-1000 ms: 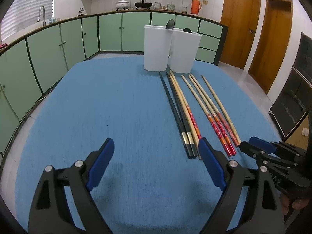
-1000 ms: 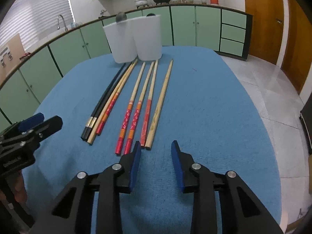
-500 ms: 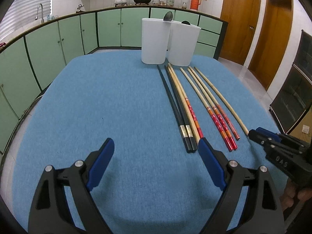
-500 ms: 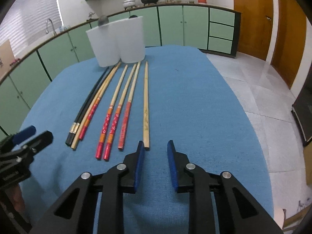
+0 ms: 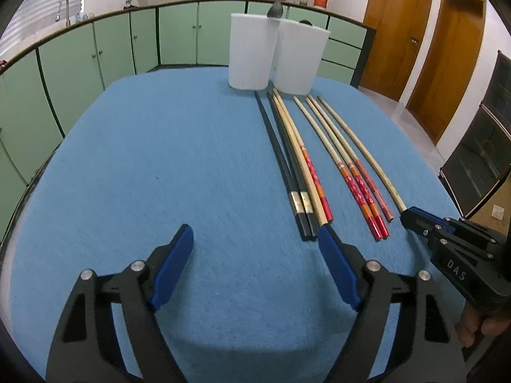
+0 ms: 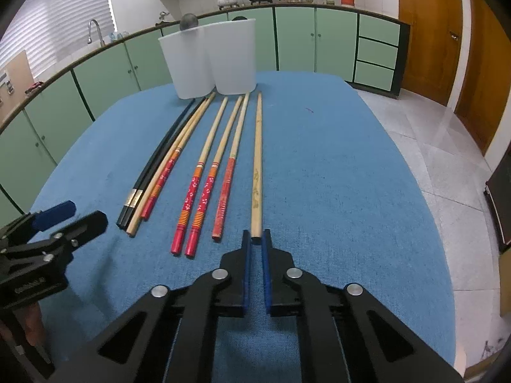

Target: Organize utensils

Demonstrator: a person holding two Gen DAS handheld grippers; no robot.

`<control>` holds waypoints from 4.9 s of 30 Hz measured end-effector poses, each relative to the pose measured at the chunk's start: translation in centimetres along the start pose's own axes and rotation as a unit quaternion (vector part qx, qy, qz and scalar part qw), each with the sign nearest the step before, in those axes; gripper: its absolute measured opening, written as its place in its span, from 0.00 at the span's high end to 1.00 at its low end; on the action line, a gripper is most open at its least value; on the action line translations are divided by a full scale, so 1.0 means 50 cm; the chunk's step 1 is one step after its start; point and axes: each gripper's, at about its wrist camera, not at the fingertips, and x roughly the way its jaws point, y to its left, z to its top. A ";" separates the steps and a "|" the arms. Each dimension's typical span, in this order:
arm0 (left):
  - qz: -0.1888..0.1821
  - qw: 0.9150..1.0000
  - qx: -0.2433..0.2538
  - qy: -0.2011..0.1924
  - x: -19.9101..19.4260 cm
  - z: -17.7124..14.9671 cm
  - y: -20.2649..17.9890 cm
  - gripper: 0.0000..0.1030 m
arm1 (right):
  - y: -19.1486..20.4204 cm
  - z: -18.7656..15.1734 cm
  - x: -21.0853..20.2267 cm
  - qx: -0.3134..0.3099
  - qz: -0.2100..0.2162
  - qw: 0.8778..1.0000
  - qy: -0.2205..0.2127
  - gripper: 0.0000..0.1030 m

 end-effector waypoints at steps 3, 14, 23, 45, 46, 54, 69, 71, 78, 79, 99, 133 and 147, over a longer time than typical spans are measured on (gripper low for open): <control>-0.003 1.000 0.005 0.011 0.009 -0.002 -0.010 0.29 | -0.009 0.000 -0.001 0.011 0.005 1.000 0.000 0.94; 0.023 0.999 0.020 0.028 0.033 0.009 -0.035 0.28 | -0.015 -0.001 0.001 0.023 0.017 1.000 -0.001 0.94; 0.016 1.000 0.004 0.026 0.014 0.008 -0.012 0.30 | -0.015 -0.002 0.000 0.025 0.019 1.000 -0.001 0.94; 0.041 0.999 -0.006 0.028 0.010 0.009 0.017 0.36 | -0.012 -0.001 0.002 0.026 0.018 1.000 0.000 0.94; 0.035 0.999 -0.007 0.027 0.007 0.008 0.016 0.36 | -0.012 -0.001 0.002 0.026 0.018 1.000 0.000 0.94; 0.030 0.999 0.007 0.025 0.015 0.011 0.000 0.51 | -0.014 -0.001 0.002 0.026 0.017 1.000 0.000 0.94; 0.009 1.000 0.011 0.023 0.015 0.003 -0.017 0.85 | -0.009 0.000 0.003 0.025 0.015 1.000 0.000 0.94; 0.010 1.000 0.013 0.022 0.016 0.003 -0.020 0.88 | -0.007 0.001 0.003 0.025 0.013 1.000 0.001 0.94; 0.010 1.000 0.015 0.024 0.015 0.006 -0.023 0.95 | -0.005 0.002 0.002 0.024 0.012 1.000 0.000 0.94; 0.011 1.000 0.015 0.024 0.013 0.007 -0.022 0.95 | -0.006 0.002 0.000 0.024 0.013 1.000 -0.001 0.94; 0.005 0.993 0.023 -0.120 -0.172 0.119 -0.031 0.95 | -0.022 0.108 -0.189 0.009 0.017 0.993 -0.120 0.94; -0.028 0.974 -0.004 -0.227 -0.237 0.373 -0.014 0.95 | -0.010 0.384 -0.272 -0.018 0.076 0.979 -0.190 0.95; -0.031 0.961 0.004 -0.273 -0.283 0.449 -0.018 0.95 | 0.014 0.478 -0.296 -0.044 0.098 0.971 -0.215 1.00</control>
